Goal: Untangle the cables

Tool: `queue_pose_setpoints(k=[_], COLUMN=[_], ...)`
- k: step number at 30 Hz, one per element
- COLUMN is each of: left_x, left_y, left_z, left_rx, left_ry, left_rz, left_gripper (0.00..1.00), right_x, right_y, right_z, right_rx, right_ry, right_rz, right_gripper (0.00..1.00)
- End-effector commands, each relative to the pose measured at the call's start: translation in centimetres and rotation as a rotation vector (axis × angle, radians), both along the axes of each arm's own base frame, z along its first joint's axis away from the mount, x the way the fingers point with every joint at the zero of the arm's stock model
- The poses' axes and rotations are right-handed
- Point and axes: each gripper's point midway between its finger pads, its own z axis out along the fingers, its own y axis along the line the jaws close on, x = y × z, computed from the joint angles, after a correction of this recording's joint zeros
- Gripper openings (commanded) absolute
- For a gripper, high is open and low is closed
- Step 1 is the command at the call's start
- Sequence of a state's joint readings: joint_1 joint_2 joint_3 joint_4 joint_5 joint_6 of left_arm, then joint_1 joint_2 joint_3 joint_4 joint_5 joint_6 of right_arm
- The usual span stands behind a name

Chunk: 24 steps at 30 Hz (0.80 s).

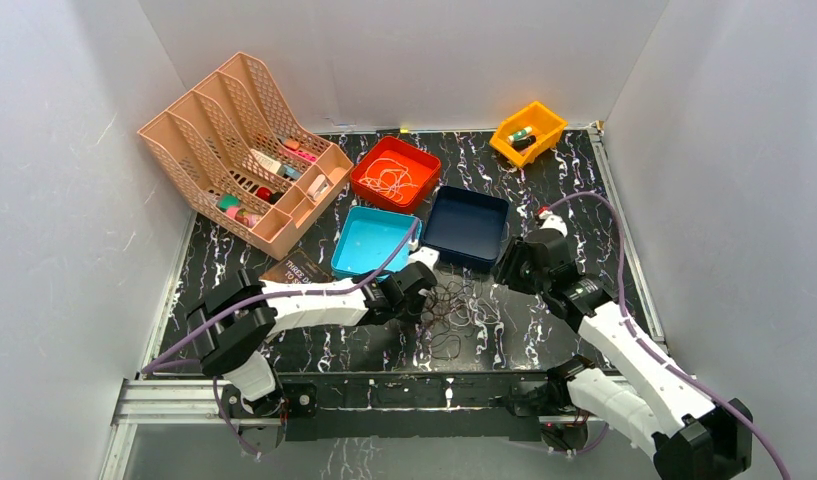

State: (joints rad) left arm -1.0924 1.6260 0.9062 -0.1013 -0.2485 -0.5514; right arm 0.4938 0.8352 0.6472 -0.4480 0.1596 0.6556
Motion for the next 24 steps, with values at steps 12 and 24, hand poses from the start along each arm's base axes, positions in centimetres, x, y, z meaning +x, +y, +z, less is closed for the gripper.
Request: queue_pose_setpoints(k=[12,24], left_x=[-0.6,-0.5], left_y=[2.6,2.4], left_z=[1.0,1.3], left_rx=[0.009,0.000], left_ry=[-0.019,-0.023], left_rz=[0.054,0.053], left_gripper=[0.00,0.00], right_x=[-2.1,-5.0], right_y=[0.4,0.0], right_z=[-5.0,-8.0], right_rx=[-0.014,0.050], right_ry=[0.214,0.375], right_rz=[0.001,-0.112], right_gripper=[0.45,0.49])
